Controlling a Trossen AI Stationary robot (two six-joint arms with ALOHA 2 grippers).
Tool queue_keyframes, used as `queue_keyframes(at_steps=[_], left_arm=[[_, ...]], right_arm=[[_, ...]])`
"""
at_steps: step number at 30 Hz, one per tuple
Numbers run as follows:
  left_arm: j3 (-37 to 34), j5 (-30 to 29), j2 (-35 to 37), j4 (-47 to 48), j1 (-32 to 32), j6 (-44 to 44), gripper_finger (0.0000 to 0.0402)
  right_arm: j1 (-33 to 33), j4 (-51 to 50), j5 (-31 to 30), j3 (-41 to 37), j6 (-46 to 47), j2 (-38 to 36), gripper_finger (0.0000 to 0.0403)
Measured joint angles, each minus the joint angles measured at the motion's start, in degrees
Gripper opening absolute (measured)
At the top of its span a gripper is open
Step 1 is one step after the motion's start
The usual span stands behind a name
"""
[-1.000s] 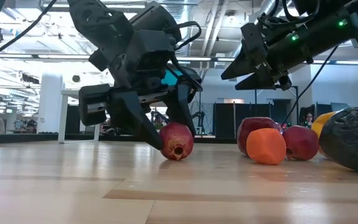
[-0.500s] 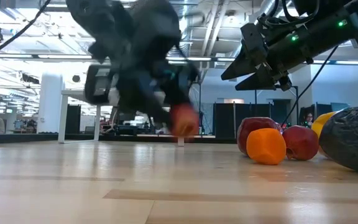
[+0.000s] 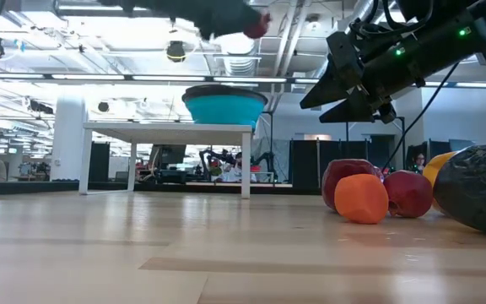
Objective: Pick & Place Fruit
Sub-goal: Put the left red pomegranate into the blue strainer bowl
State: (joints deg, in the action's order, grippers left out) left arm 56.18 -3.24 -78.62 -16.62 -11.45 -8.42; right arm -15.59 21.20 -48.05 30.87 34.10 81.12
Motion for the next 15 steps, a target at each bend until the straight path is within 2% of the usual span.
queue_keyframes(at_steps=[4, 7, 11, 15], left_arm=[[-0.07, -0.06, -0.29, -2.8, -11.14, 9.1, 0.0206], [-0.14, -0.35, -1.14, -4.13, -17.2, 13.63, 0.0202], [-0.1, -1.45, -2.65, -4.73, -21.86, 14.4, 0.0202], [-0.05, -1.92, -4.46, -4.93, -23.91, 14.39, 0.0208]], right_arm=[[0.0, 0.12, 0.0, 0.0, -0.02, 0.0, 0.0282], [0.0, 0.21, 0.0, 0.0, -0.02, 0.0, 0.0282], [0.01, 0.21, -0.02, 0.0, -0.08, 0.0, 0.0282], [0.43, 0.17, 0.0, 0.0, -0.08, 0.0, 0.0282]])
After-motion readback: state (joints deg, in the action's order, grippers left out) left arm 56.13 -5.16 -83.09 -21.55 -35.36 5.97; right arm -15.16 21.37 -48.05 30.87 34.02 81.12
